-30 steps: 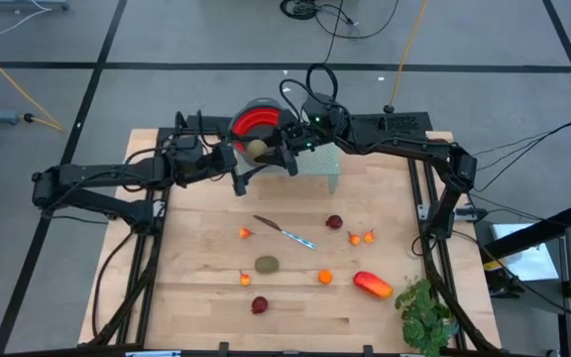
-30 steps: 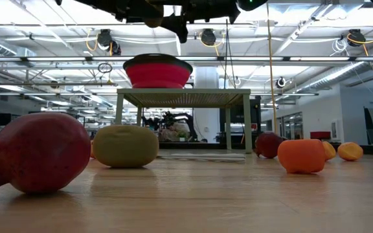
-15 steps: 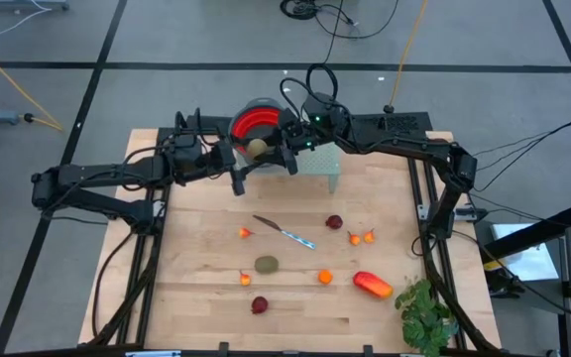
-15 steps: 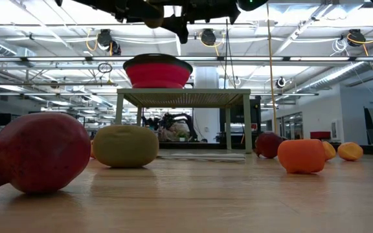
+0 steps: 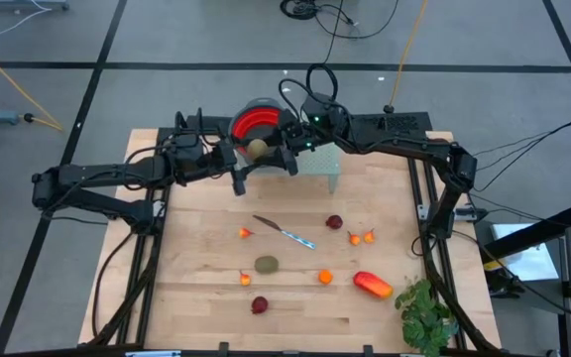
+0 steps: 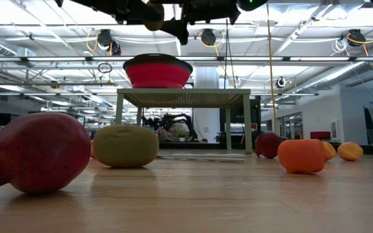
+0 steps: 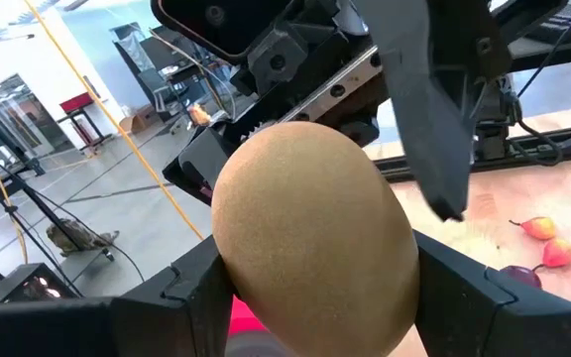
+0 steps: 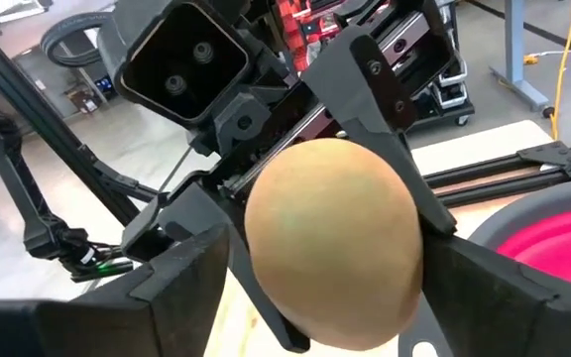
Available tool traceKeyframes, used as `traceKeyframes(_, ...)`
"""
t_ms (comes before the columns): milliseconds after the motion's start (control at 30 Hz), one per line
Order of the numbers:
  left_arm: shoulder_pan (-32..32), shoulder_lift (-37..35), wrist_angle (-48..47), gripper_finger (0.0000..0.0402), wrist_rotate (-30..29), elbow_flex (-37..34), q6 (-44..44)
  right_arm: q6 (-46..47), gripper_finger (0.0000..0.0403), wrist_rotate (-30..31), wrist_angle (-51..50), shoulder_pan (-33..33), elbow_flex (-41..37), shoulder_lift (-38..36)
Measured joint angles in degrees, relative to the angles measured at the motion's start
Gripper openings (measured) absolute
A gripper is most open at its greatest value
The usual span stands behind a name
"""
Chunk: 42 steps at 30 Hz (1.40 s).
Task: Pick & Place Fruit
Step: Put the kiwi into the red strainer bowl
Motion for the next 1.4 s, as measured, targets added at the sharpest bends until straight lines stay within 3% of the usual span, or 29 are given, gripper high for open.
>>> traceKeyframes(467, 0.7, -3.0, -1.3, 0.0233, -5.2, 0.1, 3.6, 0.6, 0.0318, 3.2, -6.2, -1.9, 0.1, -0.1)
traceKeyframes(733, 4.4, -3.6, -3.5, 0.0231, -6.4, 0.0, 3.3, -1.0, 0.0308, 3.1, -6.9, -2.2, 0.0, -0.9)
traceKeyframes(1100, 9.4, -3.5, -5.5, 0.0234, -1.5, 0.7, -1.5, -6.0, 0.0189, 3.4, -8.4, -2.7, 0.0, -3.8)
traceKeyframes(1400, 10.5, 2.6, -16.9, 0.0236, -0.4, 11.0, -2.5, -11.7, 0.0077, 3.1, -9.4, -2.7, -0.1, -4.9)
